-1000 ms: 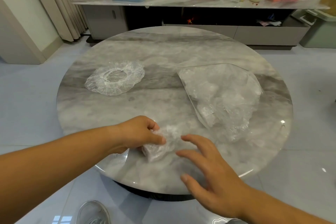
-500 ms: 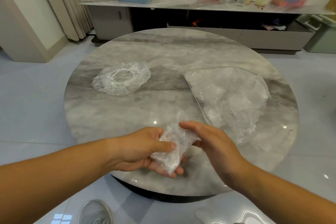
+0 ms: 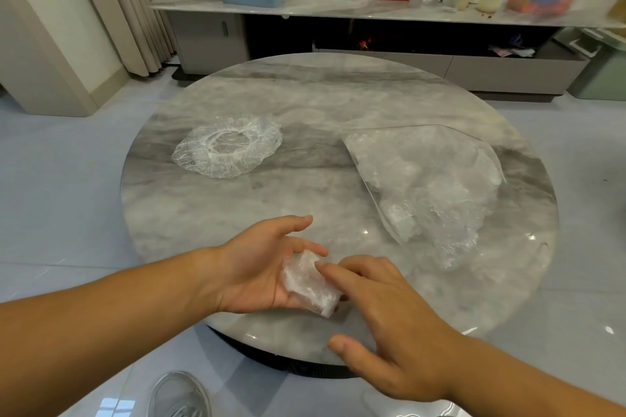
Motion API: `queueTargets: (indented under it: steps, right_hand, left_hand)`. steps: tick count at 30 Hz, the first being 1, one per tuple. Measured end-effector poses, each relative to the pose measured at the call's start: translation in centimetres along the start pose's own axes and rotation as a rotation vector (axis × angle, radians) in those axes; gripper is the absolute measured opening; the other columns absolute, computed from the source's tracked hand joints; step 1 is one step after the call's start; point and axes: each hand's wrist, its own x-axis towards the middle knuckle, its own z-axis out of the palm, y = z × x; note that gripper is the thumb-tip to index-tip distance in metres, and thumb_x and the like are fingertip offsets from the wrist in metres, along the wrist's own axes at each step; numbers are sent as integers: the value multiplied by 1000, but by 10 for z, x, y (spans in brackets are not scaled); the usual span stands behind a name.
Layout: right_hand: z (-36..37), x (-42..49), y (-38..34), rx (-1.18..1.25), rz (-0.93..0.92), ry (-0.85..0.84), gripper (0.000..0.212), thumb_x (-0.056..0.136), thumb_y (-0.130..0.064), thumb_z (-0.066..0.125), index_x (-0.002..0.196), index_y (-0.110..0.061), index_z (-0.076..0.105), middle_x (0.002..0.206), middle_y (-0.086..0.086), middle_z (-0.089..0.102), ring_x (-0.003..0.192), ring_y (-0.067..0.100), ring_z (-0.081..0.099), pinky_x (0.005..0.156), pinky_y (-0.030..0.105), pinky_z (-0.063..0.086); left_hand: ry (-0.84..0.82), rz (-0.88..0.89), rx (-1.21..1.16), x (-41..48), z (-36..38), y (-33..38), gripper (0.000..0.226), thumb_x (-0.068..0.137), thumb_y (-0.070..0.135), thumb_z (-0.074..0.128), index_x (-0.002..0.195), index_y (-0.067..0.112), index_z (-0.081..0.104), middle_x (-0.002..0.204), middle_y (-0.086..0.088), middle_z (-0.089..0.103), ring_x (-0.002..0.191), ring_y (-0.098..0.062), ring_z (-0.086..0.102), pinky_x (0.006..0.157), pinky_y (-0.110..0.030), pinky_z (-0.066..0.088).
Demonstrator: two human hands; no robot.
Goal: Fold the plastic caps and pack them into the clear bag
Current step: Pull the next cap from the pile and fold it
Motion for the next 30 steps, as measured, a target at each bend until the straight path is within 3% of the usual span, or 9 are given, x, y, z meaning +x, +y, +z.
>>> queueTargets:
  steps: [4, 9, 12, 14, 18, 21, 25, 28, 30]
  right_hand:
    - [3, -1, 1, -131, -41, -94, 73, 98, -51, 50, 155, -11, 27, 134, -6, 46, 126, 9, 40, 110, 25, 29]
    - [-2, -9, -2, 83, 72, 10, 63, 101, -45, 54, 154, -16, 36, 161, -4, 32, 152, 13, 25, 120, 32, 30]
    - [-14, -7, -15, 359, 354, 119, 54, 91, -62, 53, 143, -51, 43, 158, -28, 26, 148, 0, 27, 120, 30, 31]
    - [-26, -2, -22, 695, 542, 143, 46, 83, -67, 55, 128, -61, 54, 146, -32, 43, 137, -8, 40, 116, 32, 39]
    - [-49, 0, -23, 952, 534, 338, 42, 84, -56, 59, 120, -39, 71, 126, -7, 68, 122, 12, 62, 103, 39, 53]
    - [-63, -2, -19, 934, 505, 457, 46, 82, -55, 56, 116, -32, 76, 124, -8, 70, 117, 14, 65, 95, 38, 57]
    - [-88, -10, -10, 767, 547, 588, 38, 89, -55, 53, 101, -32, 80, 106, -8, 76, 95, 17, 73, 82, 26, 58]
    - [-109, -23, 5, 543, 663, 779, 53, 98, -59, 39, 89, -28, 81, 90, -7, 78, 82, 15, 73, 72, 26, 58]
    - [-119, -33, 16, 412, 774, 803, 64, 96, -68, 27, 90, -29, 78, 87, -7, 77, 80, 11, 73, 77, 32, 58]
  left_hand:
    - [73, 61, 116, 5, 4, -5, 42, 94, 24, 63, 123, -6, 52, 114, -23, 67, 98, -35, 69, 82, -47, 60]
    - [253, 286, 135, 12, 8, 0, 32, 95, -10, 52, 125, 0, 60, 111, -25, 68, 86, -30, 72, 71, -42, 62]
    - [269, 450, 154, 8, 22, 11, 33, 95, -10, 52, 121, 8, 64, 107, -20, 70, 83, -25, 72, 67, -38, 62]
    - [248, 545, 191, 4, 36, 16, 35, 95, -7, 55, 121, 14, 65, 98, -12, 71, 77, -19, 71, 65, -32, 60]
    - [155, 654, 229, -1, 71, 19, 37, 96, -5, 55, 125, 18, 63, 87, -4, 74, 75, -14, 71, 67, -27, 58]
    - [122, 693, 275, 3, 93, 16, 36, 98, 0, 56, 128, 20, 61, 114, -18, 70, 94, -24, 70, 89, -37, 55]
    - [164, 739, 391, 9, 114, 14, 25, 100, 17, 57, 123, 26, 64, 117, -11, 70, 105, -23, 70, 101, -37, 51]
    - [239, 822, 727, 14, 117, 14, 23, 103, 36, 49, 115, 34, 68, 127, 19, 62, 110, 18, 54, 96, -2, 38]
    - [263, 833, 943, 17, 117, 11, 34, 103, 47, 40, 118, 38, 68, 143, 31, 43, 121, 30, 34, 94, 4, 27]
